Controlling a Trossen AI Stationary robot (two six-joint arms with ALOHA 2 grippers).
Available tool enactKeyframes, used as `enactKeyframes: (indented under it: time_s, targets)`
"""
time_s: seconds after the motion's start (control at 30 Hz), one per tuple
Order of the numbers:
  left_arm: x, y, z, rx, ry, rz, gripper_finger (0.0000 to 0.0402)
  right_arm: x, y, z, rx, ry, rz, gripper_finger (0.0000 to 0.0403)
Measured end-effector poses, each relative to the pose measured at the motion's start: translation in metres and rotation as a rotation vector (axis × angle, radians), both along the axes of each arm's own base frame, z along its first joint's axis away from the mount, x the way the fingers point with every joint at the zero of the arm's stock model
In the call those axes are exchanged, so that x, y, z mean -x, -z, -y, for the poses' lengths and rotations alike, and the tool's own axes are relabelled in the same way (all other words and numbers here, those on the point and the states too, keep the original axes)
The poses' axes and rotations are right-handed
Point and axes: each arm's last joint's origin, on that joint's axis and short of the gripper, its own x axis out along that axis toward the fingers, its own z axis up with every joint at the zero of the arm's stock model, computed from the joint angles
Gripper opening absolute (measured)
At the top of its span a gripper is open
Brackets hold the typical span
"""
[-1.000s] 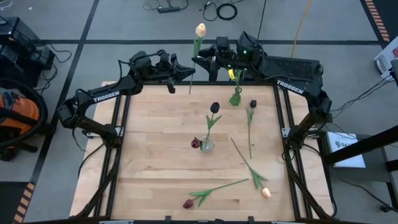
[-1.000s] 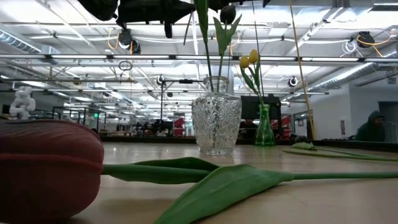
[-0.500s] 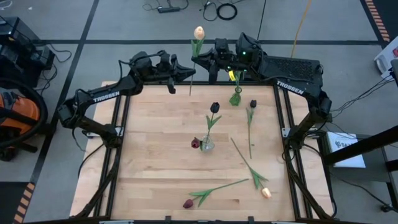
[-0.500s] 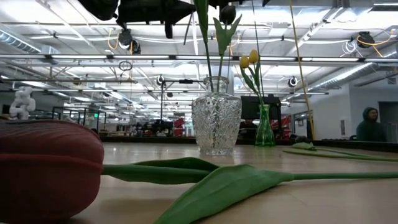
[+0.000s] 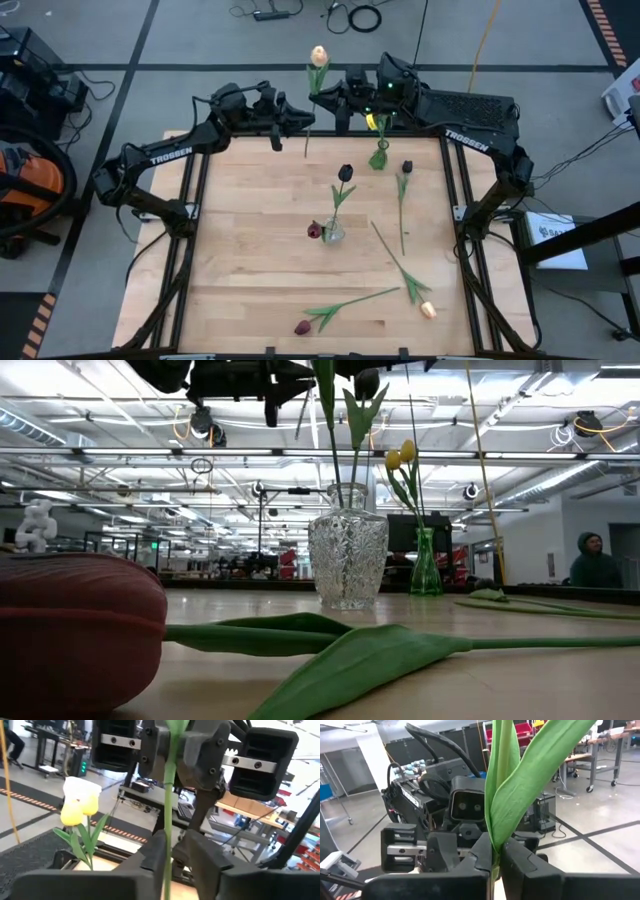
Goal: Sort flowers into vase by color
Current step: Put the top light pink tulip into the green vase
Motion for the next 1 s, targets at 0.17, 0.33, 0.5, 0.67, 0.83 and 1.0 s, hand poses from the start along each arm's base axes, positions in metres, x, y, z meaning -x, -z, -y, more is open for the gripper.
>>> enactKeyframes:
  time_s: [0.17, 0.33, 0.5, 0.67, 0.83, 1.0]
  targets:
    - [0.004, -0.002, -0.005, -0.005, -0.06, 0.014, 0.0133, 0.014, -0.007, 0.001, -0.009, 0.027, -0.018, 0.0011]
    - [0.019, -0.008, -0.017, -0.016, -0.123, 0.032, 0.0143, 0.044, -0.021, -0.003, -0.037, 0.073, -0.07, 0.0011]
    - [0.038, -0.017, -0.026, -0.02, -0.186, 0.046, 0.0144, 0.08, -0.031, -0.022, -0.018, 0.239, -0.202, 0.0011]
    - [0.048, -0.02, -0.028, -0.008, -0.218, 0.03, 0.0144, 0.118, -0.042, -0.05, 0.009, 0.307, -0.261, 0.0011]
    - [0.051, -0.021, -0.027, -0.007, -0.224, 0.019, 0.0144, 0.162, -0.027, -0.072, -0.007, 0.461, -0.236, 0.0011]
    - [0.051, -0.02, -0.028, -0.004, -0.224, 0.014, 0.0144, 0.187, 0.016, -0.083, -0.04, 0.55, -0.176, 0.0011]
